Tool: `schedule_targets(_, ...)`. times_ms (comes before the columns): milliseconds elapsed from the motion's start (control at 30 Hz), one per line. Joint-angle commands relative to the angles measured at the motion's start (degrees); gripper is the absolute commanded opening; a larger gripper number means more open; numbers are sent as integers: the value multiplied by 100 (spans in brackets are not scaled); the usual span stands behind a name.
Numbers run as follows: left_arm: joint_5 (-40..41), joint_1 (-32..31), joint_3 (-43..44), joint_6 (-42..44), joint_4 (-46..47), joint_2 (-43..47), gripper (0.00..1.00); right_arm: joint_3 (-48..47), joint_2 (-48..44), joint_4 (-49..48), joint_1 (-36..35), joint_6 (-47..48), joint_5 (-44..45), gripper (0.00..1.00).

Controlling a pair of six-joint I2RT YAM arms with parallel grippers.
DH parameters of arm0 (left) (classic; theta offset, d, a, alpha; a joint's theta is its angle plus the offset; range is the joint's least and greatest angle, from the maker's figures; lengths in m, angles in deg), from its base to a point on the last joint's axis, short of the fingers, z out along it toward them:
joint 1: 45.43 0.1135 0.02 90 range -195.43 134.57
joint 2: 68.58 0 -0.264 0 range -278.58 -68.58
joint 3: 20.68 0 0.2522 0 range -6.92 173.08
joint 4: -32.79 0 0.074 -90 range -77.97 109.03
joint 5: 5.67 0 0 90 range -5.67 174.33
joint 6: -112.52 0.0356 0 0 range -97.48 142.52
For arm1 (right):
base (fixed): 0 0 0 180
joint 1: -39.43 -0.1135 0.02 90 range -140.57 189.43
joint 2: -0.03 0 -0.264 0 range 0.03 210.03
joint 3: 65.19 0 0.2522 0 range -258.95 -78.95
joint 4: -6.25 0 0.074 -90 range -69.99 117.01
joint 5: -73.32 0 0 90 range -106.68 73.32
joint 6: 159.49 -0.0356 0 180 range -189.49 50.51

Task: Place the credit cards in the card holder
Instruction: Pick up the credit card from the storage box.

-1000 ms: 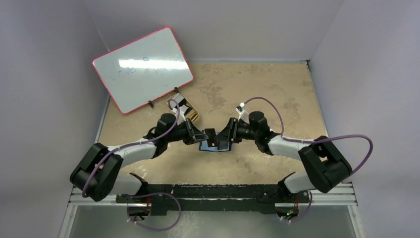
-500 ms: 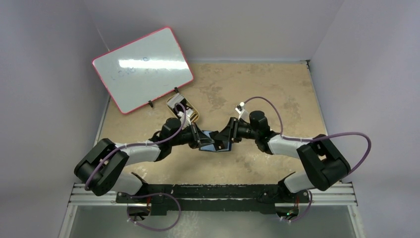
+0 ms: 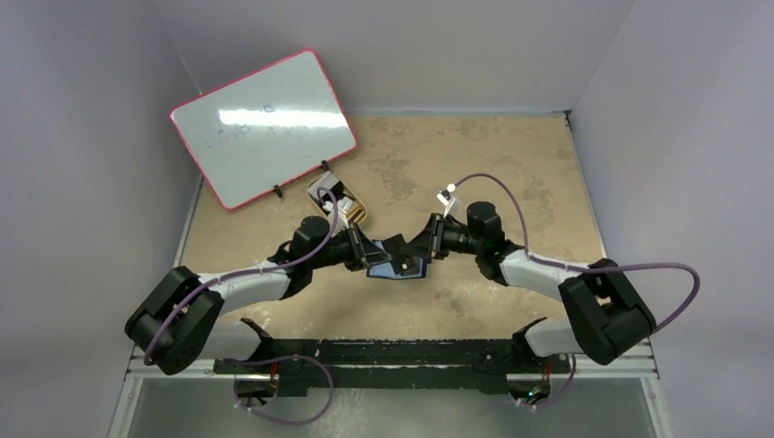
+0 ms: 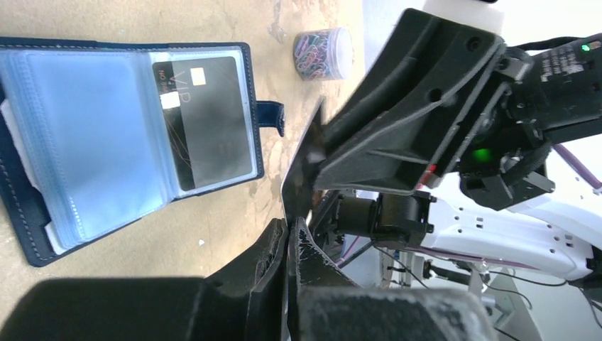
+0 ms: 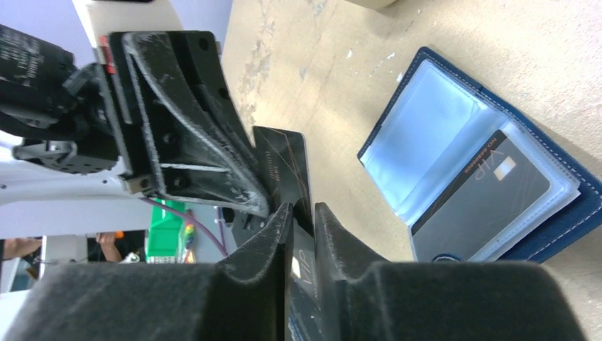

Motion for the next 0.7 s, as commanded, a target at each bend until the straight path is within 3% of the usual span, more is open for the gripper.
schedule_targets(0,367,-36,169,491,-533,111,3,-37,-411,-110,9,117,-65,11)
schedule_targets(67,695,-28,339,757,-1165,139,13,-38,-434,-2,6,182,48,0)
schedule_targets(233,1786,-35,688,1471,-2728,222,32,-344,-214,918,12,596,642,0)
schedule_targets(500,2135,-138,792,1847,-3002,-378,38,-497,234,1381,20,451,1237,0)
schedule_targets(667,1887,-176,737,1789,-2577,-798,37,-505,475,1411,77,433,1471,0)
